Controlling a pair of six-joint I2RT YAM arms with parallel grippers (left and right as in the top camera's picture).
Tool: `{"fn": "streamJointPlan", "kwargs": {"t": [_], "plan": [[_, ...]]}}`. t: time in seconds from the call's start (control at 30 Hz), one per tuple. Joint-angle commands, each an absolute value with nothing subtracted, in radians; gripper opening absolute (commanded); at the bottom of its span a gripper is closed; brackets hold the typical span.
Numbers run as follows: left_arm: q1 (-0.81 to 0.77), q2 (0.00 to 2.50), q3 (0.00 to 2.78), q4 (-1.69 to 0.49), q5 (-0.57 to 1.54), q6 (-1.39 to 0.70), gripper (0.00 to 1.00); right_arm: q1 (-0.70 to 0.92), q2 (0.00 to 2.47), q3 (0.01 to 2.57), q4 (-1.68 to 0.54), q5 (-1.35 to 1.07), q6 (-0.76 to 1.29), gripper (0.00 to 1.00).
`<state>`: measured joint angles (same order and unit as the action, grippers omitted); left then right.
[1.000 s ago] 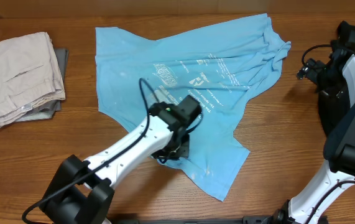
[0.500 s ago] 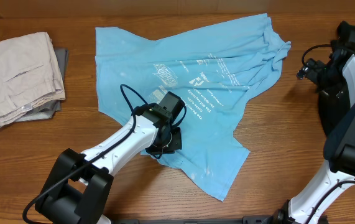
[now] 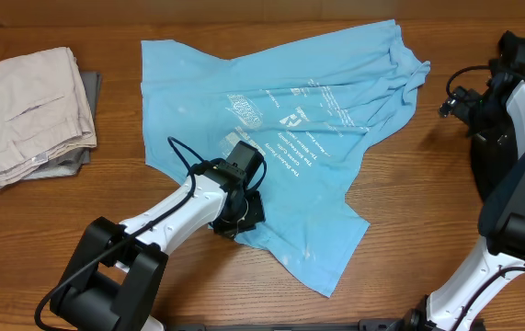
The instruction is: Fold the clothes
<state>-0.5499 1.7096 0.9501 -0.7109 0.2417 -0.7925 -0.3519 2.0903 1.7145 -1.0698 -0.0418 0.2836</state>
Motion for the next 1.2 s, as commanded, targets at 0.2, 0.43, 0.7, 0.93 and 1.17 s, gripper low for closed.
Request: {"fn": "streamJointPlan", "kwargs": {"t": [0.2, 0.43, 0.7, 0.93, 1.17], "plan": [[-0.538, 1.713, 0.905, -0.690, 0.275, -0.947, 0.04, -0.350, 2.076, 1.725, -1.067, -0.038, 0.281, 1.00], [-0.534, 1.713, 0.905, -0.791, 0.281, -0.900, 0.04, -0.350, 2.076, 1.725, -1.067, -0.038, 0.281, 1.00], [-0.453, 1.713, 0.905, -0.896, 0.171, -0.825, 0.04, -0.350, 2.076, 1.725, -1.067, -0.038, 0.281, 1.00], [-0.404, 1.712, 0.911, -0.889, 0.230, -0.807, 0.04, -0.350, 2.076, 1.725, -1.067, -0.038, 0.281, 1.00], [-0.418, 1.703, 0.970, -0.854, 0.320, -0.756, 0.04, -0.350, 2.076, 1.725, -1.067, -0.038, 0.281, 1.00]]}}
